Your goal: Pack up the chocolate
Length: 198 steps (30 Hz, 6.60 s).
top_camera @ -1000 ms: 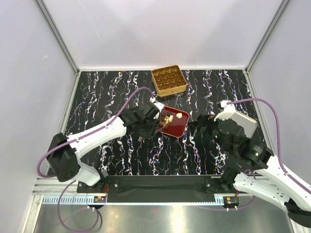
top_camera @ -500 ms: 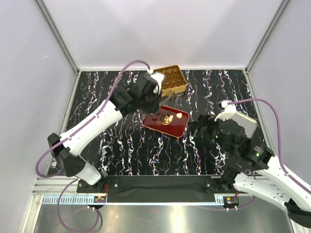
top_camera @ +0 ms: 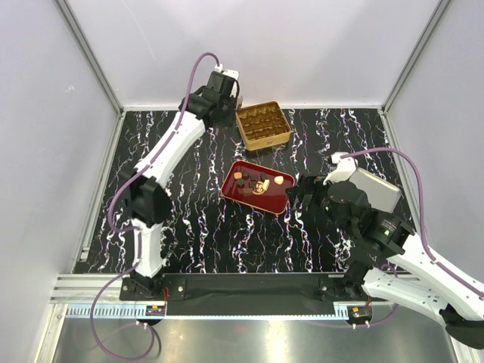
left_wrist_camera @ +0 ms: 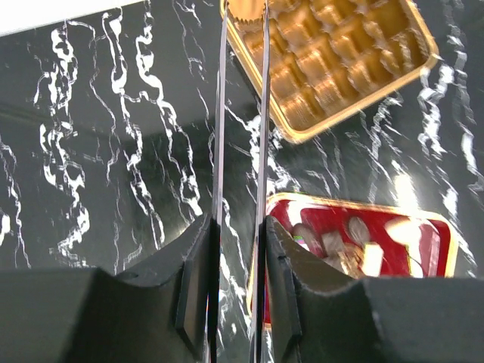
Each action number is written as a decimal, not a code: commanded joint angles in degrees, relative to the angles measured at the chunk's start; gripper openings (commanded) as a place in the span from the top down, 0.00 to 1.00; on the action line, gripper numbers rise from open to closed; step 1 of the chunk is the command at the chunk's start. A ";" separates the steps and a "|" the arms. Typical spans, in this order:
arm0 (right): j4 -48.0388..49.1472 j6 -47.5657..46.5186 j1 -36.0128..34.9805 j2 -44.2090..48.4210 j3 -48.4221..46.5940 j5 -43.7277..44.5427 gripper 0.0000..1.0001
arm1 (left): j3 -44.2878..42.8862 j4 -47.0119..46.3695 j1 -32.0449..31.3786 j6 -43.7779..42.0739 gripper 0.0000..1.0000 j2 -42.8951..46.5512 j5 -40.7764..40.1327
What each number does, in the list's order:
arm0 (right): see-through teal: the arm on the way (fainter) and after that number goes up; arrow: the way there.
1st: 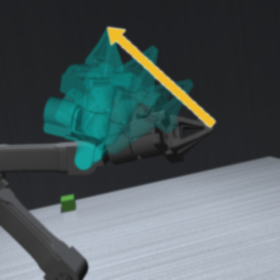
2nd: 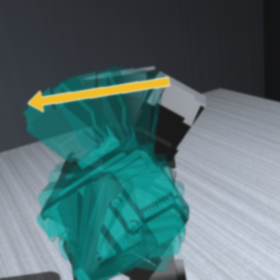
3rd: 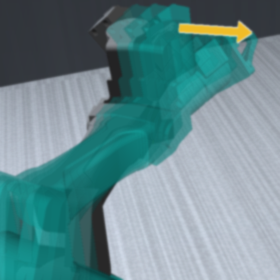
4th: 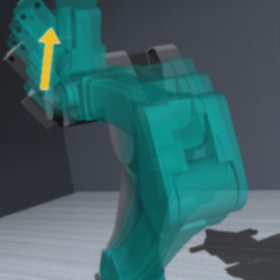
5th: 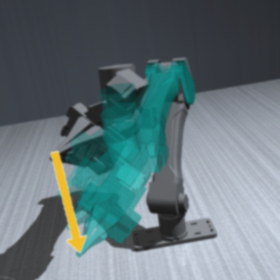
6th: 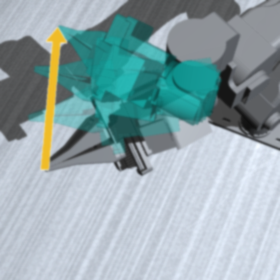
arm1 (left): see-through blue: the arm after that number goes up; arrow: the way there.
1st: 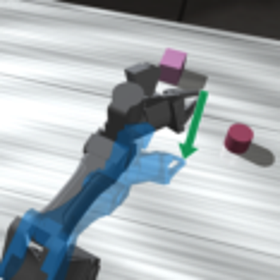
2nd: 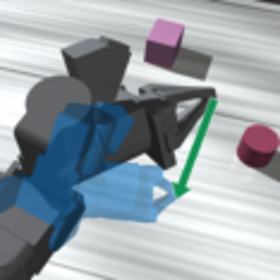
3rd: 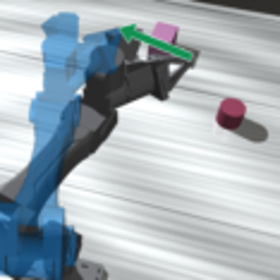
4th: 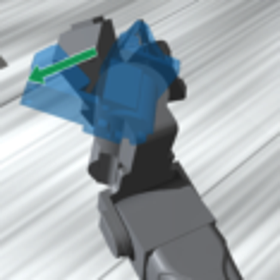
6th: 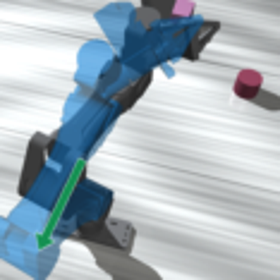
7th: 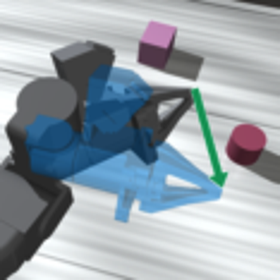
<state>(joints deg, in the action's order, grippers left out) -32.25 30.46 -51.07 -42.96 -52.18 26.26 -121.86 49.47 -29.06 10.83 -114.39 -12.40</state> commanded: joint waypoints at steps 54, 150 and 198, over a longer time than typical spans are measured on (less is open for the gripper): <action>2.19 -3.65 -0.44 -2.31 -2.22 5.20 0.00 | 0.57 -14.41 3.57 -6.08 0.56 -4.10 4.76; -6.77 2.94 -0.44 8.59 -1.25 4.50 0.00 | 52.08 -1.49 -17.44 7.01 0.63 36.08 6.78; 0.43 -1.71 -0.52 1.39 -2.84 3.97 0.00 | 1.01 -12.73 -0.30 -6.26 0.66 -7.69 1.68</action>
<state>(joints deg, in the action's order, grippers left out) -34.57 30.30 -51.07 -40.95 -53.04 28.42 -120.20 41.71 -29.21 5.93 -121.71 -12.12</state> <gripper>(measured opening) 0.994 0.371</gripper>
